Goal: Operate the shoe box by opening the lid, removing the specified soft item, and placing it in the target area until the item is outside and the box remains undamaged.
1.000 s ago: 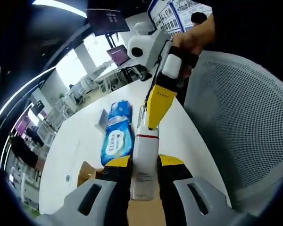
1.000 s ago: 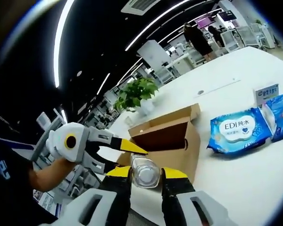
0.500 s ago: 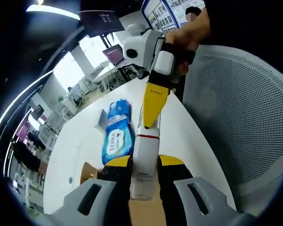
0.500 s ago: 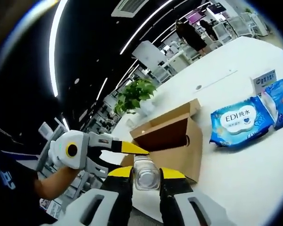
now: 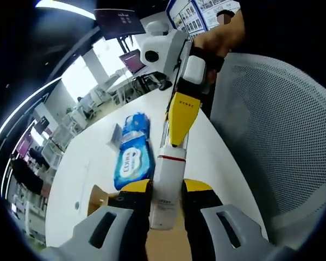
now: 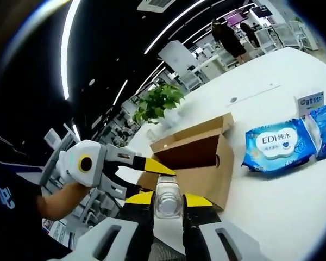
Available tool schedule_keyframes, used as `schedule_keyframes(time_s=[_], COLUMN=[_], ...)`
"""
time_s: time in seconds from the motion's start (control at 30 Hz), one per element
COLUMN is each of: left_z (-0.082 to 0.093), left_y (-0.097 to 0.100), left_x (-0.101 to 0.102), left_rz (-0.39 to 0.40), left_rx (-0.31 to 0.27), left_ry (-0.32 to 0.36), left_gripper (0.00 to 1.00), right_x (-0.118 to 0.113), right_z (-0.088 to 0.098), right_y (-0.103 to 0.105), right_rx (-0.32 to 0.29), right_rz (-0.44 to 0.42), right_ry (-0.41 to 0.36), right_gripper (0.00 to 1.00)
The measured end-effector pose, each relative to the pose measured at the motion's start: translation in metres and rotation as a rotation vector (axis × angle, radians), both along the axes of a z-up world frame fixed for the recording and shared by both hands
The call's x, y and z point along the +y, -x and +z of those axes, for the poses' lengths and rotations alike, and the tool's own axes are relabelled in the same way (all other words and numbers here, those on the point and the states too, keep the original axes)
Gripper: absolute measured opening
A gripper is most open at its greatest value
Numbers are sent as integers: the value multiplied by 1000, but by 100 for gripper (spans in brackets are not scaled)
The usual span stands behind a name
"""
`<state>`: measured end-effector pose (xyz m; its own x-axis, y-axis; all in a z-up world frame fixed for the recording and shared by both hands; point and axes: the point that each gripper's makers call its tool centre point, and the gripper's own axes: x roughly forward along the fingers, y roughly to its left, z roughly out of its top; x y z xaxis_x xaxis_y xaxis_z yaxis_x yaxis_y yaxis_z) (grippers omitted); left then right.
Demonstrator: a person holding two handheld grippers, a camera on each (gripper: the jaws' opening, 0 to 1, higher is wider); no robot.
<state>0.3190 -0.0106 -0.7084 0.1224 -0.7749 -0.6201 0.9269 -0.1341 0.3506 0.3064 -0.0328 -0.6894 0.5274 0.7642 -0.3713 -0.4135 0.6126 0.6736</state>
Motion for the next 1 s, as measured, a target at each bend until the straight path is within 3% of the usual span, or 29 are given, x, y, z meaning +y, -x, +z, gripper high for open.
schedule_keyframes(time_s=[0.4,0.6,0.73,1.0], left_z=[-5,-2,0,-6], left_y=[3,-3,-6,-8], left_x=[-2,-2,0,5], left_rz=[-2,16,25,66], left_rx=[22,0,0,54], left_ry=[-6,3,6,8], left_gripper=[23,35,37,45], right_x=[-2,-2,-3,-8], right_z=[-3,-1,0,2], right_y=[3,3,2,-3], right_rx=[10,-3,-12,-37], right_rz=[7,20,22,26], right_ry=[17,32,41,69], right_gripper=[14,14,14,14])
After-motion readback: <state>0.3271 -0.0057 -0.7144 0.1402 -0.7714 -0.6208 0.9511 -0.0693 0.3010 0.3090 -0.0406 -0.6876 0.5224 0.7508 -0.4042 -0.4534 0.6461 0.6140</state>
